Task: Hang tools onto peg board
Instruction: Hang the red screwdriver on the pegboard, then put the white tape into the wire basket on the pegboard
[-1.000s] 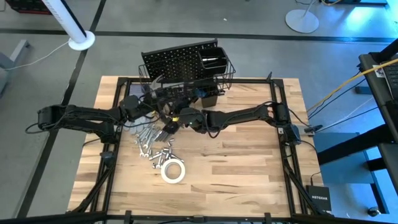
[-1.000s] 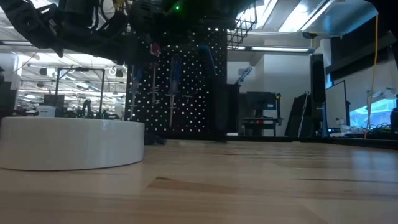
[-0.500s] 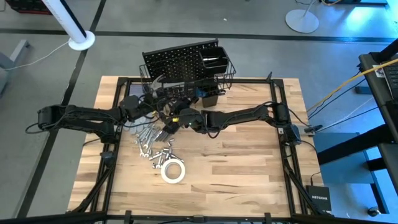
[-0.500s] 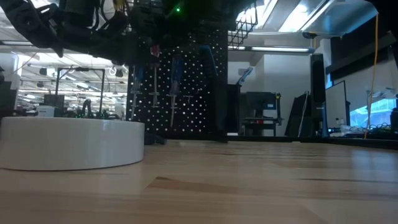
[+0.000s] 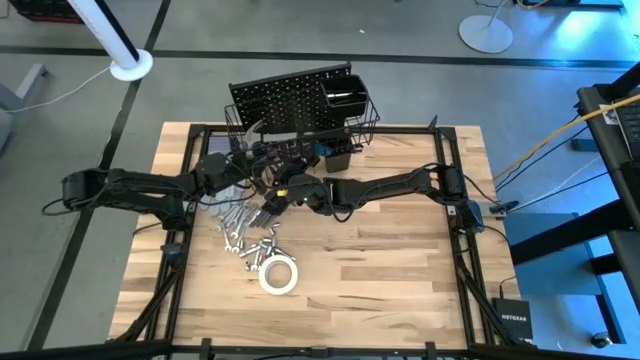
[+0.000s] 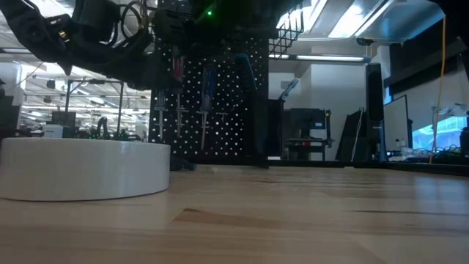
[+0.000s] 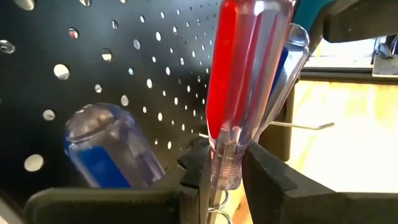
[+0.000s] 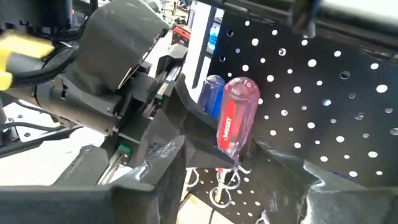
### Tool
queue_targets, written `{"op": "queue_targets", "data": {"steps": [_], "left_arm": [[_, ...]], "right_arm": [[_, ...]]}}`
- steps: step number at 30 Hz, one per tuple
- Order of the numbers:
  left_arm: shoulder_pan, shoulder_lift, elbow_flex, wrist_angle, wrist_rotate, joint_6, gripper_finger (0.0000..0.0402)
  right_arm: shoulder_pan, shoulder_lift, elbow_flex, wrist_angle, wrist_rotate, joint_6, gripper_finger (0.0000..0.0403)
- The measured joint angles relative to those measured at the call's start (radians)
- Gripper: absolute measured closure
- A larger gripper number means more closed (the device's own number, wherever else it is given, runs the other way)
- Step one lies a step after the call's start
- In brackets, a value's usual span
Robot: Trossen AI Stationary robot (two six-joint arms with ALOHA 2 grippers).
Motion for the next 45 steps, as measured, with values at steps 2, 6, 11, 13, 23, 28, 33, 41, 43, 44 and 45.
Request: {"op": "queue_targets", "data": {"steps": [2,6,11,13,23,28,33,41,43,44,45], "left_arm": [[0.000,0.002,0.000,-0.001,-0.001,0.001,0.0333],[-0.002,0.002,0.000,-0.006,-0.001,0.007,0.0304],[-0.026,-0.023,0.023,-0.081,-0.001,0.008,0.0240],[-0.044,-0.053,0.049,-0.183,-0.002,0.019,0.0219],[-0.146,-0.343,0.114,-0.637,-0.002,-0.015,0.0192],[-0.218,-0.468,0.115,-0.701,0.006,0.043,0.0192],[-0.318,-0.501,0.115,-0.830,0.091,0.051,0.0192],[-0.494,-0.405,0.111,-0.830,0.115,-0.112,0.0192],[-0.523,-0.363,0.111,-0.828,0.112,-0.135,0.0192],[-0.534,-0.339,0.111,-0.830,0.111,-0.151,0.0192],[-0.543,-0.317,0.111,-0.837,0.110,-0.166,0.0192]], "right_arm": [[0.000,0.000,0.000,0.000,0.000,-0.001,0.0223],[0.000,0.000,0.000,0.000,-0.001,-0.002,0.0223],[0.001,0.000,0.000,0.000,-0.002,-0.005,0.0223],[0.008,0.000,0.000,0.000,-0.002,-0.006,0.0223],[0.067,-0.009,0.000,-0.003,0.013,-0.081,0.0223],[0.115,-0.056,0.002,-0.014,0.020,-0.139,0.0223],[0.173,-0.116,0.002,-0.178,-0.086,-0.119,0.0223],[0.201,-0.128,-0.123,-0.335,-0.447,0.019,0.0223],[0.193,-0.127,-0.192,-0.295,-0.480,0.029,0.0223],[0.193,-0.126,-0.223,-0.270,-0.490,0.030,0.0223],[0.187,-0.126,-0.252,-0.241,-0.499,0.029,0.0223]]}}
